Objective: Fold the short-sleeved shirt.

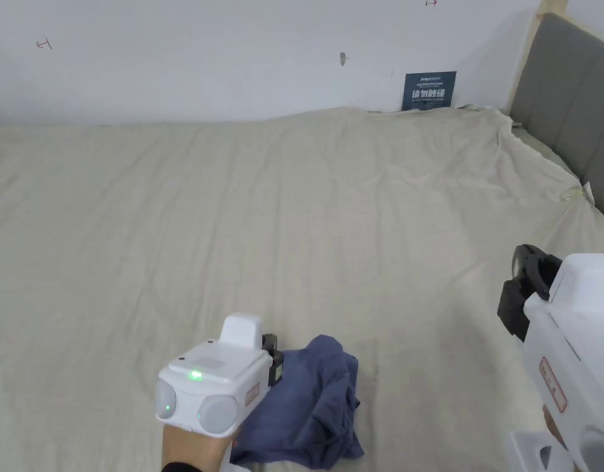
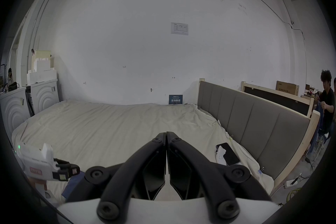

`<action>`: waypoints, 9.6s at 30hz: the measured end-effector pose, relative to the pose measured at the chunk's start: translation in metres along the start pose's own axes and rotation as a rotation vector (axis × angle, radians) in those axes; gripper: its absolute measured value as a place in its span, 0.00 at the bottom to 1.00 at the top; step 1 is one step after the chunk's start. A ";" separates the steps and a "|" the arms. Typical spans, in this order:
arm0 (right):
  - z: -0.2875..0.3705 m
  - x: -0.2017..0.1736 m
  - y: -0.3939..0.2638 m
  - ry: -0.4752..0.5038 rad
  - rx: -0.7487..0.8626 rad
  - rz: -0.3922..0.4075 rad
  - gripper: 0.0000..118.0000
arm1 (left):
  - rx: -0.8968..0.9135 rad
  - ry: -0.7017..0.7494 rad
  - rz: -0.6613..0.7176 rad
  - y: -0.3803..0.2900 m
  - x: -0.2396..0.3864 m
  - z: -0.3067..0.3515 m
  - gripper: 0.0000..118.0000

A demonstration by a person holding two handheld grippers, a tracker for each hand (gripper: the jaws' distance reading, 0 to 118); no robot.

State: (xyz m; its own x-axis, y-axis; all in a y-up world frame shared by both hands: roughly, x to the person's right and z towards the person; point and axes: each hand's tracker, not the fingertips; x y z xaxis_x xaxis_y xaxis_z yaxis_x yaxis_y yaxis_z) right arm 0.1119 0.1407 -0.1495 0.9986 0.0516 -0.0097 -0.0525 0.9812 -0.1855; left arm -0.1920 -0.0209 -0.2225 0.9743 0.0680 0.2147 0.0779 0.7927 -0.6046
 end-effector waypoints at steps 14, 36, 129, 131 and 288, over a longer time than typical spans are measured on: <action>-0.002 0.032 -0.012 -0.058 -0.049 0.016 0.00 | -0.057 -0.025 -0.064 -0.058 0.081 -0.056 0.00; 0.006 0.026 0.001 -0.045 -0.007 0.015 0.00 | 0.231 -0.157 -0.072 0.005 0.105 0.010 0.00; -0.072 -0.133 -0.251 0.277 -0.412 0.024 0.00 | -0.202 -0.244 0.444 -0.004 -0.126 0.034 0.77; -0.070 -0.134 -0.250 0.276 -0.413 0.020 0.00 | -0.260 -0.296 0.467 -0.012 -0.127 0.016 0.77; 0.010 -0.048 0.039 0.105 0.210 0.008 0.00 | 0.709 0.360 0.002 0.086 -0.035 0.179 0.00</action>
State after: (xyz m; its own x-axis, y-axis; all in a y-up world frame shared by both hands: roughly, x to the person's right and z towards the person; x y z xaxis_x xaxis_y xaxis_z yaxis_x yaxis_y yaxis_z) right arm 0.0616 0.1787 -0.1469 0.9921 0.0510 -0.1147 -0.0486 0.9985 0.0231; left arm -0.2569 0.1532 -0.1445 0.9922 -0.0342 -0.1203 0.0409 0.9977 0.0540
